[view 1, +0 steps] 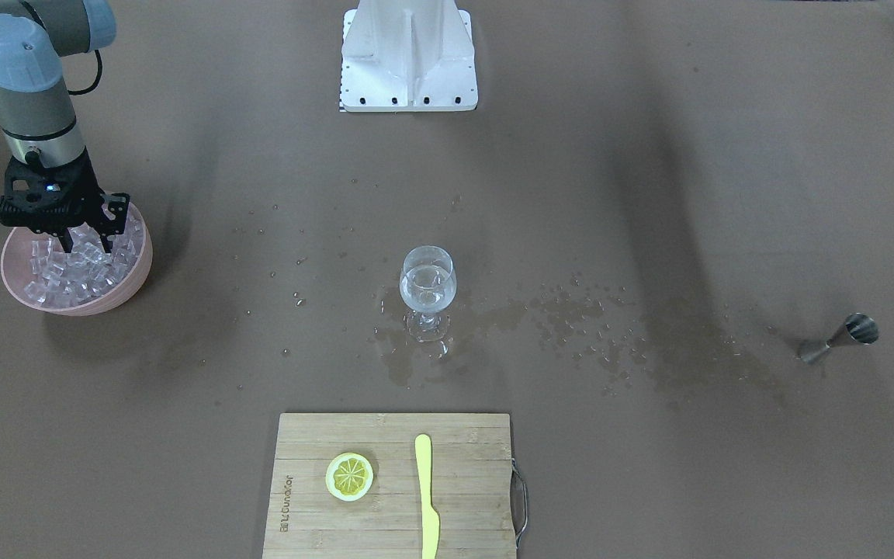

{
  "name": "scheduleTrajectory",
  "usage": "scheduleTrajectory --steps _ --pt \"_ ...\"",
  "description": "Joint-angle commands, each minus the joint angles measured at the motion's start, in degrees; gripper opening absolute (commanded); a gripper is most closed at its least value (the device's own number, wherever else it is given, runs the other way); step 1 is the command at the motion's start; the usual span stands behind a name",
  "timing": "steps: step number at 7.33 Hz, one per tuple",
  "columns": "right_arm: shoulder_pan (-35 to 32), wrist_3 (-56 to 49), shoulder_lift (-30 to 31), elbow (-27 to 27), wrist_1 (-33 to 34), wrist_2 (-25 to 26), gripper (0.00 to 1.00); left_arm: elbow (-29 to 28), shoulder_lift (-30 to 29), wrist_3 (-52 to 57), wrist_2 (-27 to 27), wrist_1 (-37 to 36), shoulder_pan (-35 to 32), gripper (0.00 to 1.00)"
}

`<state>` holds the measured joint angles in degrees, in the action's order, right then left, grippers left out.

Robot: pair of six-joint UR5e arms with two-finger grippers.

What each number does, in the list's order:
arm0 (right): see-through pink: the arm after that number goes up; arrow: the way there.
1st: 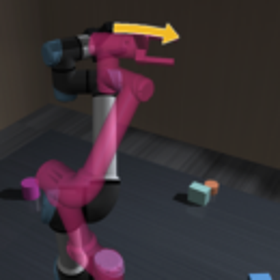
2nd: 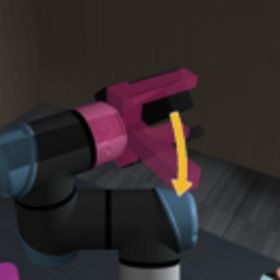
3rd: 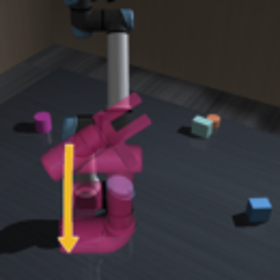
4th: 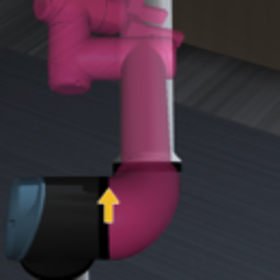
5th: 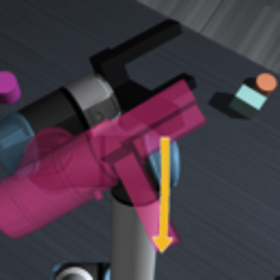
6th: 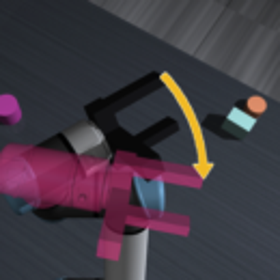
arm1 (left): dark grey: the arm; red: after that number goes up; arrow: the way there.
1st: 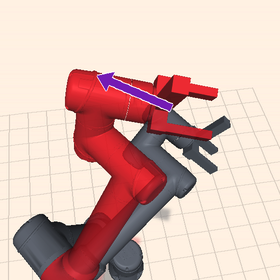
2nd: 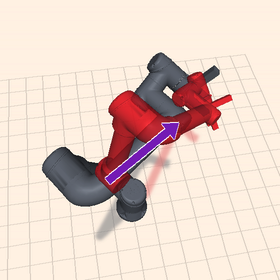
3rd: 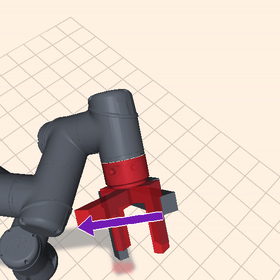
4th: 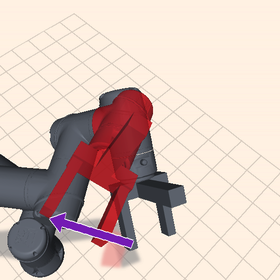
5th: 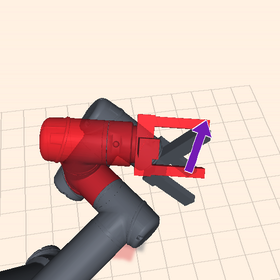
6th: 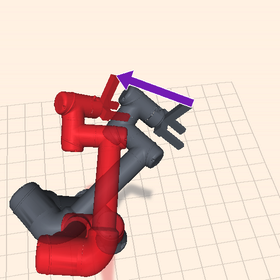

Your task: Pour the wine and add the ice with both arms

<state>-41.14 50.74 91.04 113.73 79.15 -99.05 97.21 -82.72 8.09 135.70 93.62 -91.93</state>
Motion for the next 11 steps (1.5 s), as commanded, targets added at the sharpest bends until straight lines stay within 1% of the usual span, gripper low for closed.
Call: scheduleTrajectory --steps 1,2,3,4,5,6,8,9,10,11 --pt "0.0 0.0 -0.2 -0.3 0.0 -0.1 0.52 -0.1 -0.1 0.0 0.0 0.1 0.0 0.98" --pt "0.0 -0.1 -1.3 -0.3 0.2 -0.1 0.44 -0.1 0.0 -0.1 0.0 0.1 0.0 0.98" --pt "-0.1 -0.1 -1.3 -0.3 0.2 -0.1 0.18 -0.1 -0.1 0.0 0.0 0.1 0.0 0.98" --pt "-0.3 -0.4 -1.2 0.2 0.2 -0.1 0.0 0.0 -0.1 -0.1 0.0 0.1 0.0 0.98" --pt "-1.0 -1.6 -1.3 0.3 0.2 -0.6 0.0 0.0 -0.1 0.0 0.0 0.1 0.0 0.98" --pt "-2.8 -2.5 -1.2 2.1 0.6 -1.1 0.0 0.0 -0.1 -0.1 0.0 0.1 0.0 0.98" --pt "-7.0 -2.7 -1.7 9.5 5.1 -7.2 0.0 0.1 -0.1 -0.1 0.0 0.1 0.0 0.98" --pt "-8.3 -2.5 -5.8 11.2 4.9 -8.9 0.0 0.0 -0.2 -0.1 0.0 0.1 0.0 0.98" --pt "-8.2 -1.7 -12.1 10.9 5.4 -9.1 0.0 0.0 -0.2 -0.1 0.0 0.3 0.0 0.98" --pt "-7.3 -1.7 -19.0 7.6 4.8 -9.7 0.0 -0.1 -0.2 -0.1 0.0 0.4 0.0 0.98"
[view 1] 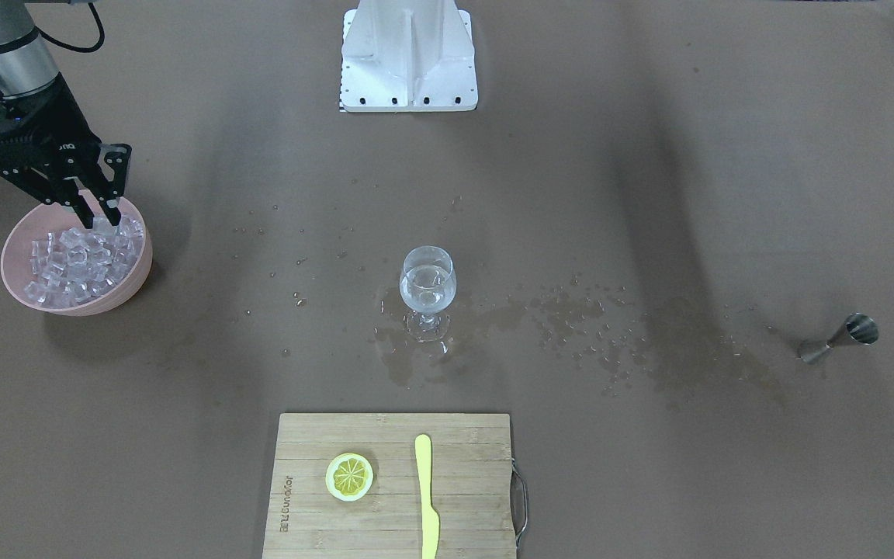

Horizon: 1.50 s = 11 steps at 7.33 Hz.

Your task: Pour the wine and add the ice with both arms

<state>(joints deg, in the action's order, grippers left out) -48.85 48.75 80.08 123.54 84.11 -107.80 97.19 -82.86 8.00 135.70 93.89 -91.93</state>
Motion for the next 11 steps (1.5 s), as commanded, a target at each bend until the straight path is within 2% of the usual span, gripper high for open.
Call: scheduleTrajectory --steps 1,3,4,6,8,11 --pt "3.4 1.2 -14.2 -4.8 -0.4 -0.4 0.0 0.0 0.0 0.0 0.0 0.2 0.1 0.98" --pt "8.0 7.3 -20.9 -8.7 0.0 0.3 0.0 0.2 -0.1 0.0 0.0 0.2 0.1 0.98" --pt "10.2 7.7 -22.2 -9.6 0.4 3.5 0.0 0.2 -0.1 0.0 0.0 0.2 0.1 0.98" --pt "12.9 11.3 -30.4 -17.7 0.6 8.2 0.0 0.3 -0.1 0.0 0.0 0.2 0.1 0.98" --pt "14.0 12.6 -38.4 -24.6 5.4 10.2 0.0 0.3 -0.1 0.0 0.0 0.2 0.1 0.98" --pt "14.7 12.6 -41.6 -26.1 9.4 10.7 0.0 0.2 -0.3 0.0 0.0 0.2 0.1 0.98"
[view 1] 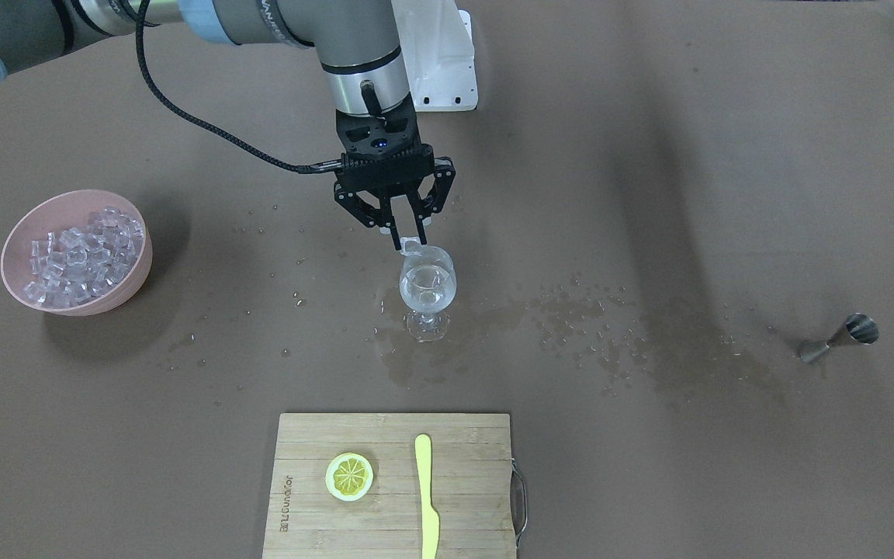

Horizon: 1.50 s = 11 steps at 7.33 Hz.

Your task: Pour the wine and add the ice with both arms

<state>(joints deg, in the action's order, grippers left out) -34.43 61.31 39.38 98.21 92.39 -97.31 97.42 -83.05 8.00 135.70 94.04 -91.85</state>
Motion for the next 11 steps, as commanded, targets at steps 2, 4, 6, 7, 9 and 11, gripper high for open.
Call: scheduleTrajectory --steps 2,4,6,7,9,11 --pt "0.5 0.0 -3.3 -2.4 4.2 0.2 0.0 0.0 -0.1 0.0 0.0 0.0 0.0 0.98" --pt "0.5 -0.1 -4.8 -5.0 4.4 0.2 0.0 -0.1 -0.1 0.0 0.0 0.0 0.0 0.98" --pt "0.5 -0.1 -4.5 -5.3 4.4 0.3 0.42 -0.3 -0.1 0.0 0.0 0.0 0.0 0.98" --pt "0.5 -0.2 -4.4 -5.1 4.4 2.8 0.99 -0.3 -0.1 0.0 0.0 0.0 0.0 0.98" --pt "0.4 -0.9 -4.6 -4.6 4.3 3.0 1.0 -0.3 -0.1 0.0 0.0 0.0 0.0 0.98" --pt "-3.2 -3.4 -3.2 -3.6 3.7 -0.9 1.0 -0.4 -0.1 0.0 0.0 0.0 0.0 0.98"
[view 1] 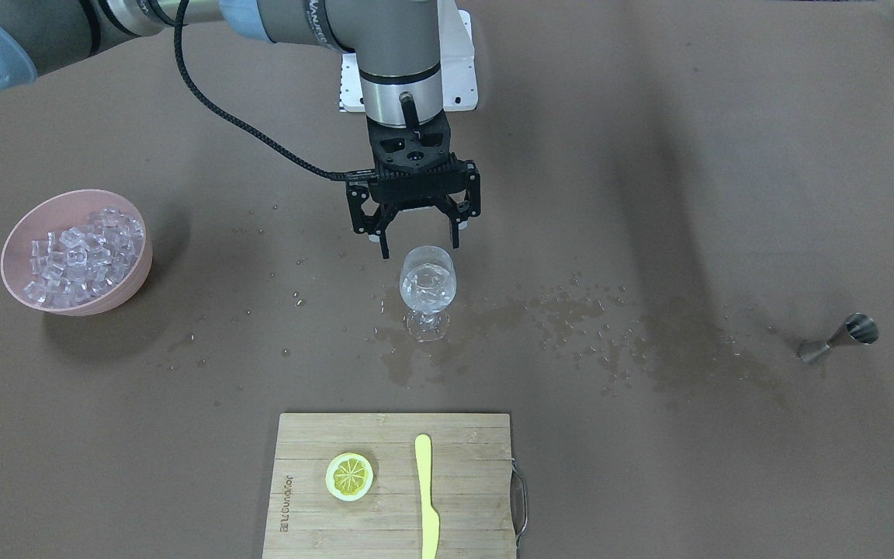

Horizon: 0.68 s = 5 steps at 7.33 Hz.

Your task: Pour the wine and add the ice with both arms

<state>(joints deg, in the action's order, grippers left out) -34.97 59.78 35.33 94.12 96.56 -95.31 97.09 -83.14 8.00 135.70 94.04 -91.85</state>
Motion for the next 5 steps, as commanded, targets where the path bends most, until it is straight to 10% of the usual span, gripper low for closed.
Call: scheduleTrajectory --steps 1,5 --pt "-7.4 -5.2 2.4 1.0 -0.7 -9.7 1.0 -0.1 0.0 -0.2 0.0 -0.1 0.0 0.98" --pt "-26.0 -37.4 26.1 9.1 -0.7 -26.1 1.0 0.3 0.0 0.0 0.0 0.0 0.0 0.98"
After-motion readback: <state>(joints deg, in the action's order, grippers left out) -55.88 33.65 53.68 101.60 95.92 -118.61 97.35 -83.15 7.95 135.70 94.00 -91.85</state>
